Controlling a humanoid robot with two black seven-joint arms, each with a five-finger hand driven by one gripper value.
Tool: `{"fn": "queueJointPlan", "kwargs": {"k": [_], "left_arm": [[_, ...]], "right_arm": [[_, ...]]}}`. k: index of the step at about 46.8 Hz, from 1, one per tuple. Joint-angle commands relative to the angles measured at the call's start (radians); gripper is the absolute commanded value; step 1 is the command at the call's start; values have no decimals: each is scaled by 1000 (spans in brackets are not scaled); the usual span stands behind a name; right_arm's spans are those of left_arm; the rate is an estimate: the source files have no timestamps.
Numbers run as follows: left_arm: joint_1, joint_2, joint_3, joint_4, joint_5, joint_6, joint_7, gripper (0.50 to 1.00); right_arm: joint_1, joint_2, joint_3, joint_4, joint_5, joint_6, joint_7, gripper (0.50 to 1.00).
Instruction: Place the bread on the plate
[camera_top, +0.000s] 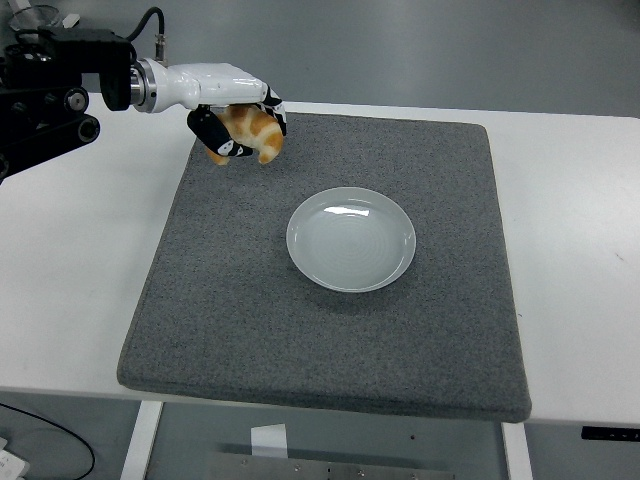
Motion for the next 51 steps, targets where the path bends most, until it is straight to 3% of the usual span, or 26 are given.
{"fn": "queueJointPlan", "kwargs": {"k": [1, 8, 29, 51], "left_arm": [[-25, 12, 1, -9, -15, -2, 0, 500], [-79, 15, -2, -10, -24, -28, -1, 500], [-156, -14, 0, -26, -53, -28, -1, 500], [-97, -177, 0, -18, -47, -13, -1, 500]], "right_arm": [[0, 0, 0, 0, 0, 0, 0, 932], [0, 0, 0, 0, 0, 0, 0, 932], [0, 0, 0, 0, 0, 0, 0, 932], [0, 0, 0, 0, 0, 0, 0, 932]]}}
